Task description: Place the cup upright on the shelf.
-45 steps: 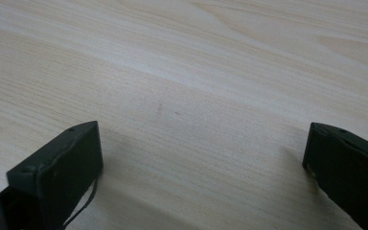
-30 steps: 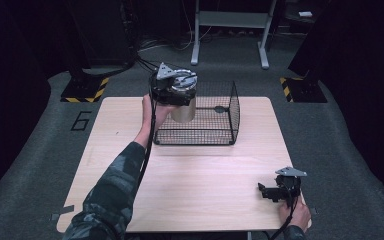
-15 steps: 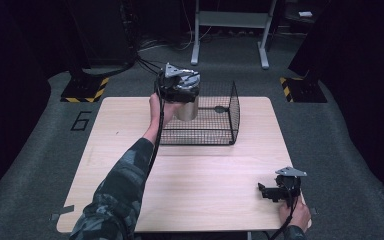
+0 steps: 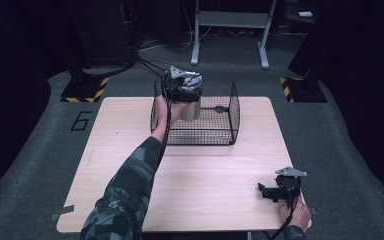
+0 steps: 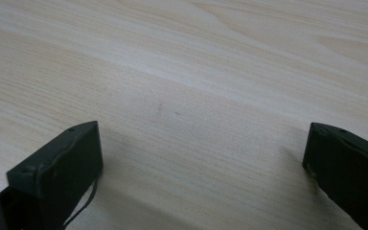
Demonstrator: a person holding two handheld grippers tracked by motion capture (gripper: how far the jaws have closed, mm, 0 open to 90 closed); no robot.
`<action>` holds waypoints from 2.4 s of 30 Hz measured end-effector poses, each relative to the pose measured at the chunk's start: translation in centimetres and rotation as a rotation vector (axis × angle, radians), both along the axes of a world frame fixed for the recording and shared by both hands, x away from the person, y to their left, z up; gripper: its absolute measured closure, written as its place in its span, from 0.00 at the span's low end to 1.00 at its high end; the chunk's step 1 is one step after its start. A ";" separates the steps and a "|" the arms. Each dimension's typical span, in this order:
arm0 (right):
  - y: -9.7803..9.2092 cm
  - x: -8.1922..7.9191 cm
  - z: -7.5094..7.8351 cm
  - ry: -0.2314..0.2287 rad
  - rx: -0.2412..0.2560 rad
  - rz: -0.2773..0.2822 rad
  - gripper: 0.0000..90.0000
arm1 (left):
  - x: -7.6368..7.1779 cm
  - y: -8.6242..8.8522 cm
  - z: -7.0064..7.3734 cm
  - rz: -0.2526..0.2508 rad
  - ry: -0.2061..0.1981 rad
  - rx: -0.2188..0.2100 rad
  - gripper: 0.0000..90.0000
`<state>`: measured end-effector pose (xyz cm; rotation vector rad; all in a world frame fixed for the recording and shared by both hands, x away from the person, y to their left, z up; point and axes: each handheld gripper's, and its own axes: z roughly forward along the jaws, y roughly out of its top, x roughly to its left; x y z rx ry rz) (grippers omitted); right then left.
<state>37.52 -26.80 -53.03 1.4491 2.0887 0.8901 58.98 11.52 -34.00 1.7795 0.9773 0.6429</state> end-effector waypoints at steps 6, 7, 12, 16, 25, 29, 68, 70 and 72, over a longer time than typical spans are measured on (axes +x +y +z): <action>0.0 0.0 0.0 -0.007 0.000 -0.004 0.00 | 0.7 -0.3 -1.3 0.031 0.022 -0.019 0.04; 0.0 0.0 0.0 -0.008 0.000 -0.004 0.00 | 0.7 -0.3 -1.5 0.033 0.026 -0.015 0.04; 0.0 0.0 0.0 -0.007 -0.001 -0.004 0.00 | 0.9 -0.8 -2.7 0.045 0.032 0.002 0.04; 0.0 0.0 -0.1 -0.008 0.000 -0.005 0.00 | 1.1 -1.2 -3.9 0.054 0.056 0.007 0.04; 0.0 0.0 0.0 -0.007 0.002 -0.006 0.00 | 1.4 -1.8 -5.2 0.068 0.082 0.026 0.04; 0.0 0.0 0.0 -0.005 0.002 -0.006 0.00 | 1.6 -2.0 -5.9 0.077 0.098 0.019 0.04; 0.0 0.0 0.0 -0.002 -0.003 0.005 0.00 | 1.1 -2.9 -7.8 0.083 0.114 0.077 0.04; 0.0 0.0 0.0 -0.002 -0.003 0.006 0.00 | 1.0 -2.6 -7.8 0.081 0.120 0.065 0.04; 0.0 0.0 0.0 -0.002 -0.003 0.007 0.00 | 0.8 -2.5 -7.8 0.073 0.122 0.081 0.04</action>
